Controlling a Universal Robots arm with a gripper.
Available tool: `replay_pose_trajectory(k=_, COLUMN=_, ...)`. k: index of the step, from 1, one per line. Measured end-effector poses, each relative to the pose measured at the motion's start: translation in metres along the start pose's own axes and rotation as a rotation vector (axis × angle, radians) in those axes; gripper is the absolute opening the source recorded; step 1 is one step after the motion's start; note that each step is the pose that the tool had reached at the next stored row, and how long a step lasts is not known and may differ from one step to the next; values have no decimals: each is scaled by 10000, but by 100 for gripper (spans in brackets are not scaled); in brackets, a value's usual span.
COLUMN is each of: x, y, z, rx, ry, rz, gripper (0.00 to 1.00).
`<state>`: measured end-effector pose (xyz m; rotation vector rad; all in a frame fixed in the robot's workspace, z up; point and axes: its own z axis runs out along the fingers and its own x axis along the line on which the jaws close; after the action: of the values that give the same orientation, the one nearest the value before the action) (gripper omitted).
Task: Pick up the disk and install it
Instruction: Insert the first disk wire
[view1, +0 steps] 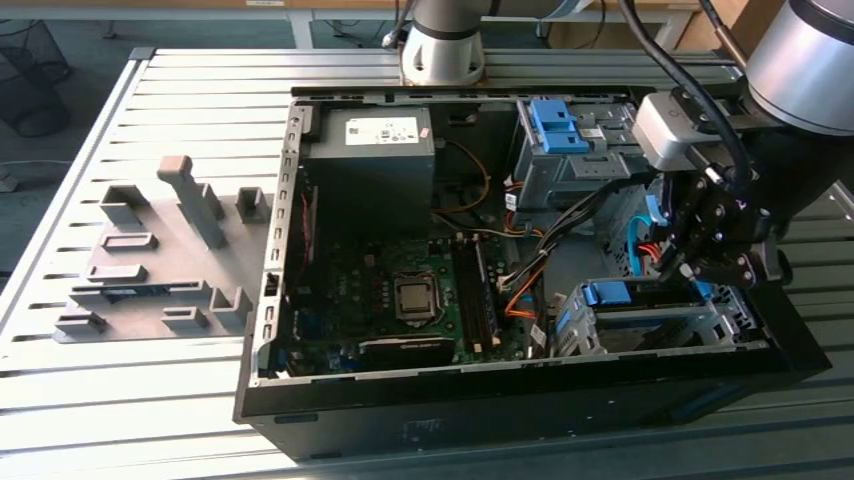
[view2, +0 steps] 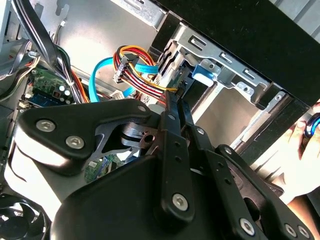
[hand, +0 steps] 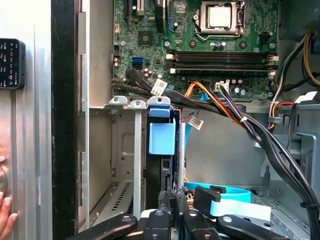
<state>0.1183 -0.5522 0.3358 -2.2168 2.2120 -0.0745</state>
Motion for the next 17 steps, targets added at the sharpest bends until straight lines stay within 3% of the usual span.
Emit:
replay_pose_trajectory(k=6, x=23, y=0, z=-1, rx=0, ry=-89, rz=4, gripper=16)
replay_pose_trajectory(k=8, x=36, y=0, z=-1, rx=0, ry=-195, rz=9, gripper=16)
replay_pose_trajectory(k=11, x=56, y=0, z=0, rx=-1, ry=-542, rz=23, gripper=16)
replay_pose_trajectory(k=12, x=59, y=0, z=0, rx=0, ry=-598, rz=25, gripper=16)
replay_pose_trajectory(k=17, x=74, y=0, z=0, rx=-1, ry=-593, rz=25, gripper=16)
